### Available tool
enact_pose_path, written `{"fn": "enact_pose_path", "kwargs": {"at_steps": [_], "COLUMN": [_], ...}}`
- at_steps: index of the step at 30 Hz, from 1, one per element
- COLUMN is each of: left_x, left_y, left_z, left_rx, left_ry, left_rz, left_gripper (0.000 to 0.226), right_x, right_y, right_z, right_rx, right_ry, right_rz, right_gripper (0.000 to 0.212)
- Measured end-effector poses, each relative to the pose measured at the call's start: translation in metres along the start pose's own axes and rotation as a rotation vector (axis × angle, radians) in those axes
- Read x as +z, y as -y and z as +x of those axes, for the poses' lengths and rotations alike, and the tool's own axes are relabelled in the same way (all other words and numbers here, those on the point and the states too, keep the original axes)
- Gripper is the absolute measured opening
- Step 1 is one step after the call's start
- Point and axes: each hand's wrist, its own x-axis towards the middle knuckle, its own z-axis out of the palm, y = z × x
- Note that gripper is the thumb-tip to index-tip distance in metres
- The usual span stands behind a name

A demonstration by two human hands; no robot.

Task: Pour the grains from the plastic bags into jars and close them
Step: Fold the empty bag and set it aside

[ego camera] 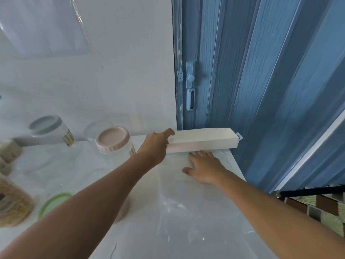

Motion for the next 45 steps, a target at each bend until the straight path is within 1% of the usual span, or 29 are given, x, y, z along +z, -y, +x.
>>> {"fn": "enact_pose_path", "kwargs": {"at_steps": [1,3,6,10,14,17,19,22,25,27,29,30,31,33,34,35,37,38,39,40,41,42,43,44,45], "left_x": [0.0,-0.002,-0.007,-0.015,-0.028,-0.038,-0.04,-0.037,-0.03,-0.023,-0.017,-0.014,-0.011,-0.004,0.0,0.004,0.012,0.016,0.02,0.023,0.026,0.029,0.032,0.035,0.037], "left_y": [0.0,0.001,0.0,-0.004,-0.006,-0.01,-0.011,-0.01,-0.006,-0.001,0.002,0.002,0.003,0.005,0.006,0.008,0.009,0.007,0.005,0.001,-0.004,-0.007,-0.009,-0.011,-0.011], "left_z": [-0.001,-0.001,0.001,0.003,0.006,0.009,0.009,0.007,0.003,0.002,0.003,0.003,0.003,0.002,0.001,-0.001,-0.006,-0.01,-0.014,-0.021,-0.027,-0.033,-0.039,-0.045,-0.049], "left_rx": [-0.014,-0.032,-0.034,-0.043,-0.004,0.036,0.057,0.053,-0.002,-0.031,-0.047,-0.052,-0.058,-0.069,-0.073,-0.074,-0.055,-0.034,-0.017,-0.007,0.0,0.011,0.004,-0.03,-0.073], "left_ry": [0.0,-0.014,-0.051,-0.1,-0.182,-0.214,-0.212,-0.186,-0.124,-0.088,-0.063,-0.049,-0.032,0.005,0.021,0.033,0.059,0.053,0.019,-0.038,-0.095,-0.116,-0.072,0.02,0.128], "left_rz": [-0.002,-0.008,-0.01,-0.026,-0.062,-0.068,-0.059,-0.037,0.005,0.011,0.017,0.023,0.026,0.034,0.039,0.043,0.085,0.136,0.199,0.249,0.269,0.259,0.232,0.201,0.188], "left_gripper": [0.051,0.05,0.05,0.049,0.05,0.051,0.052,0.051,0.052,0.054,0.054,0.054,0.054,0.054,0.055,0.057,0.065,0.069,0.07,0.067,0.06,0.051,0.046,0.05,0.059], "right_x": [0.002,0.006,0.01,0.01,-0.006,-0.024,-0.033,-0.034,-0.033,-0.034,-0.04,-0.044,-0.049,-0.057,-0.06,-0.061,-0.062,-0.061,-0.06,-0.058,-0.056,-0.056,-0.055,-0.053,-0.05], "right_y": [0.0,-0.002,-0.007,-0.008,-0.003,0.001,0.004,0.006,0.002,0.001,-0.001,-0.002,-0.003,-0.007,-0.01,-0.014,-0.023,-0.025,-0.027,-0.029,-0.03,-0.03,-0.03,-0.031,-0.033], "right_z": [0.0,0.0,0.0,-0.004,-0.01,-0.009,-0.004,0.008,0.011,0.004,-0.006,-0.011,-0.017,-0.021,-0.019,-0.016,-0.005,0.001,0.006,0.012,0.018,0.022,0.026,0.029,0.031], "right_rx": [0.013,0.024,0.033,0.017,-0.035,-0.038,-0.026,0.014,0.053,0.022,-0.028,-0.051,-0.075,-0.148,-0.18,-0.184,-0.158,-0.145,-0.135,-0.129,-0.125,-0.12,-0.11,-0.1,-0.089], "right_ry": [-0.017,-0.068,-0.19,-0.329,-0.407,-0.464,-0.469,-0.393,-0.318,-0.295,-0.293,-0.329,-0.401,-0.622,-0.681,-0.65,-0.433,-0.315,-0.216,-0.143,-0.096,-0.062,-0.035,-0.015,0.006], "right_rz": [0.009,-0.023,-0.018,0.06,0.086,0.036,0.006,-0.018,0.07,0.132,0.142,0.116,0.079,0.011,-0.019,-0.052,-0.094,-0.11,-0.126,-0.14,-0.149,-0.151,-0.151,-0.15,-0.15], "right_gripper": [0.065,0.053,0.037,0.035,0.035,0.036,0.037,0.044,0.057,0.053,0.043,0.037,0.032,0.024,0.029,0.045,0.078,0.087,0.09,0.091,0.091,0.092,0.092,0.093,0.093]}}
